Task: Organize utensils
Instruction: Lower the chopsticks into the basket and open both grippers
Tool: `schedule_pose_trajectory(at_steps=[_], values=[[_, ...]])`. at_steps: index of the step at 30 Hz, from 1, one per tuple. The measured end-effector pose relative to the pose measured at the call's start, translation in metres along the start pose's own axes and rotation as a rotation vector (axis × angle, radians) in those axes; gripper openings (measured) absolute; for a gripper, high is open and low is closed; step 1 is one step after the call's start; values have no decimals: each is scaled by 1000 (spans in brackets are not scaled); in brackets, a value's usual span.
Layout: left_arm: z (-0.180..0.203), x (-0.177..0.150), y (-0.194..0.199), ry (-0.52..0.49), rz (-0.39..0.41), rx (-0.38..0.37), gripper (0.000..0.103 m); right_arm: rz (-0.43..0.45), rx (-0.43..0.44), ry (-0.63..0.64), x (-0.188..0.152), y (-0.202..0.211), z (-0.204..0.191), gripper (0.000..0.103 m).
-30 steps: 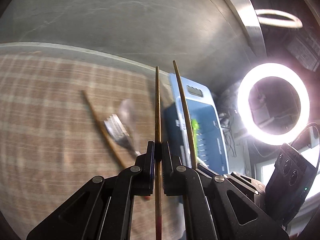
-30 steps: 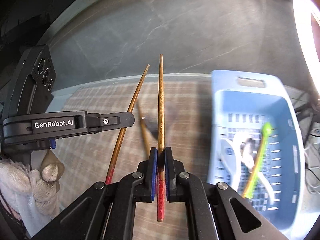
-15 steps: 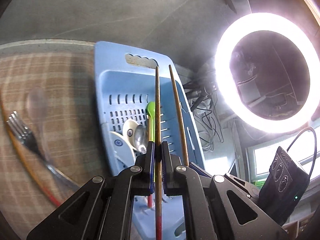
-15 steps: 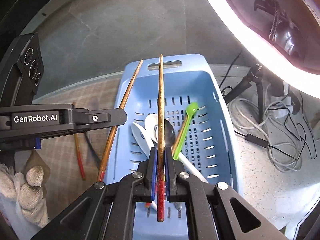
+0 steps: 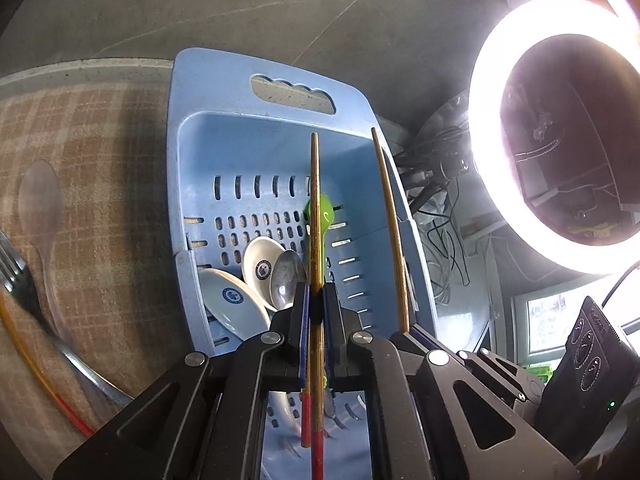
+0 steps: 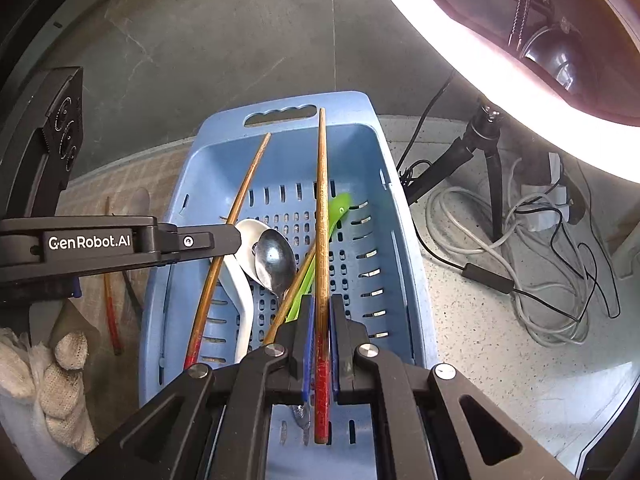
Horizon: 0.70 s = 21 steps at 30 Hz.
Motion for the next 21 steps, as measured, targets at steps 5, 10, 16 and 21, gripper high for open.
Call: schedule_pose_trajectory(at_steps=[5,10,16,21], values=[[7,1,0,-28,-16,14,10,-8,-2,7,-1,-3,-4,7],[9,1,3,-41,-18,25,15,5,-9,-3,-1,1,-7,34],[5,-1,19,-55,-11,12,15,21,2,-20,-3,9,-13,36],[-2,-2,49,-86,13,9,15,55,38,-18,-3,20,-27,37]])
Point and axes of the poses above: each gripper's, at about its wrist camera, not at the fingertips, and y roughly against the way its jaws point, z to its right, x to its top, the point moved 8 cm from there along -y, roughly the way its jaws point, and after that the axes turned 10 degrees about -y, right-handed, at the moved point
